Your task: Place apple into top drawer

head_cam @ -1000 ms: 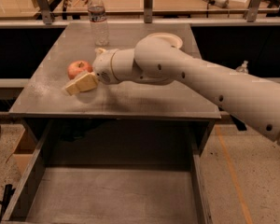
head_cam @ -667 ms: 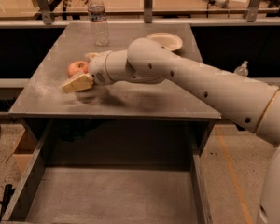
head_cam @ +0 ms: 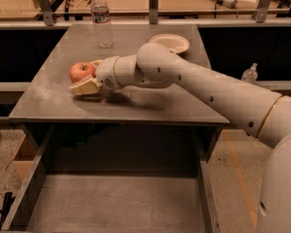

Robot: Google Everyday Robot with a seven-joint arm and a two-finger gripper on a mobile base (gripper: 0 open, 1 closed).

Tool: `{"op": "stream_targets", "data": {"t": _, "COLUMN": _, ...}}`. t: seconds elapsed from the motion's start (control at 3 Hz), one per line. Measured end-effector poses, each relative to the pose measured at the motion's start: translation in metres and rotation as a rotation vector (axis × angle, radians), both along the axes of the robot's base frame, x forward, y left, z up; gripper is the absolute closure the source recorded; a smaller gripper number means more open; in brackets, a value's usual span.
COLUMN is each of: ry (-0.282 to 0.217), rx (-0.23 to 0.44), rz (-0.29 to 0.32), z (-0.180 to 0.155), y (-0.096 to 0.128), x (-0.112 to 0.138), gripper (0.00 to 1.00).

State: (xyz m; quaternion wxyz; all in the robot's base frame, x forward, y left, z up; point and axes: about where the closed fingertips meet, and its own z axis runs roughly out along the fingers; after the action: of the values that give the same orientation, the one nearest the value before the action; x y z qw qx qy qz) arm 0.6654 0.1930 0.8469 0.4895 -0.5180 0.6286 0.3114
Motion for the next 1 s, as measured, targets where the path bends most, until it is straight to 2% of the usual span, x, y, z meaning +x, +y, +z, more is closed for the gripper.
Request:
{"op": "stream_targets", "data": {"t": 0.33, "ry": -0.031, "rx": 0.012, "rz": 0.054, "z": 0.022, "y": -0.022, "x": -0.023, "gripper": 0.88}}
{"op": "stream_targets", "data": {"t": 0.67, "ry": -0.008, "rx": 0.030, "rz": 0.110, "z": 0.037, "y": -0.061, "x": -0.071, "gripper": 1.00}}
{"op": "stream_targets", "data": {"t": 1.0, "ry": 0.045, "rx": 0.033, "rz": 0.180, "z": 0.031, "y": -0.092, "x": -0.127, "gripper": 1.00}}
